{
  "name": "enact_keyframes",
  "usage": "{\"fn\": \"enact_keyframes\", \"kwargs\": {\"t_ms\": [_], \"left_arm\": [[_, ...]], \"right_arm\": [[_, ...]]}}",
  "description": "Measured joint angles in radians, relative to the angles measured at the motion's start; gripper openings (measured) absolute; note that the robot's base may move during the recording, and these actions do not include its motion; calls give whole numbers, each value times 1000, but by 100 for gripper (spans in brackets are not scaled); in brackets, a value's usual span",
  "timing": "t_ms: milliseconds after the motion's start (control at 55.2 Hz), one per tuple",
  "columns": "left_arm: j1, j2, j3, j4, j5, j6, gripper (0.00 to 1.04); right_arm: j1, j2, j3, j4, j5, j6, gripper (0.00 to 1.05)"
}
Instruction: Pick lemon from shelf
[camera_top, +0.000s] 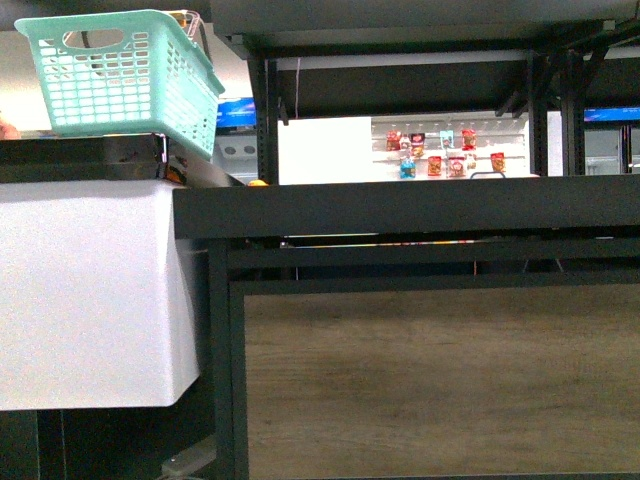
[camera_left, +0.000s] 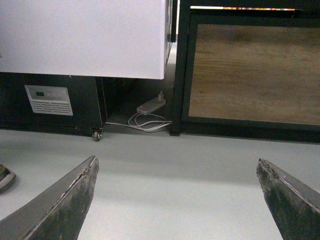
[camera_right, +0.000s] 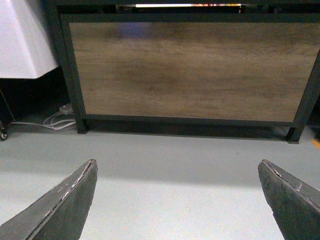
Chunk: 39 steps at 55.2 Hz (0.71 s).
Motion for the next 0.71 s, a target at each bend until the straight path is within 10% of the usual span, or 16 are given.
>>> {"fn": "enact_keyframes", "kwargs": {"t_ms": [706], "left_arm": [[0, 0, 0, 0, 1, 0, 97]], "right_arm": [[0, 0, 0, 0, 0, 0, 97]]}}
